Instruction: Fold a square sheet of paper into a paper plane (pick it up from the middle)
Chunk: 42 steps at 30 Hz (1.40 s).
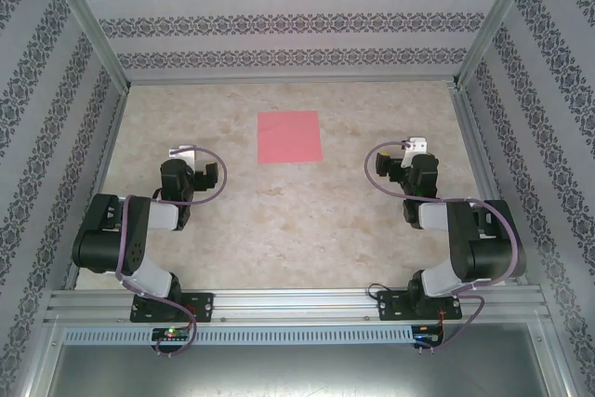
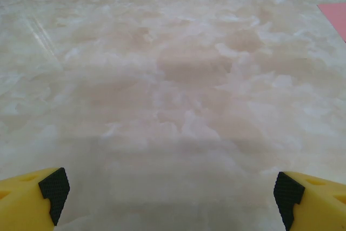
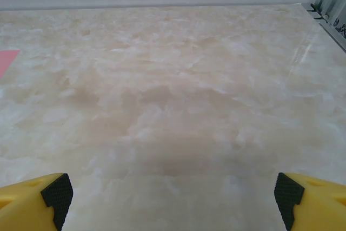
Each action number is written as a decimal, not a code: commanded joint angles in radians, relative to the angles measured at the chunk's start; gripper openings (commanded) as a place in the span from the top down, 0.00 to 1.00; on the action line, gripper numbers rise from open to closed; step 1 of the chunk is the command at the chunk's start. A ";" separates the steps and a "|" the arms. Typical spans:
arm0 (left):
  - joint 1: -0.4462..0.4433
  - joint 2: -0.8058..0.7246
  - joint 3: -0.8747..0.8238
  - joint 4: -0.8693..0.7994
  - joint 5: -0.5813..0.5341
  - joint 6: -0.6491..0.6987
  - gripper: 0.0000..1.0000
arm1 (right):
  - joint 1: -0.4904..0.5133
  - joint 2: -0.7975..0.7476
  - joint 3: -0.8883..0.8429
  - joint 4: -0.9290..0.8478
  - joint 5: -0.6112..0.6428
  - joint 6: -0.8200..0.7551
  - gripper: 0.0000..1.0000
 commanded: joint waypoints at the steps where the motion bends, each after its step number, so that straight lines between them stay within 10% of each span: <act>1: 0.011 -0.008 0.015 0.046 0.019 0.019 0.00 | 0.000 0.001 0.010 0.031 0.006 -0.012 0.02; 25: 0.016 -0.021 0.012 0.044 0.015 0.015 0.00 | -0.019 -0.008 -0.006 0.055 -0.018 0.010 0.02; 33: 0.005 -0.260 0.149 -0.355 -0.053 -0.045 0.00 | -0.024 -0.255 0.040 -0.234 -0.075 0.004 0.02; 42: -0.001 -0.289 0.452 -0.872 0.168 -0.255 0.00 | -0.011 -0.487 0.192 -0.656 -0.310 0.086 0.02</act>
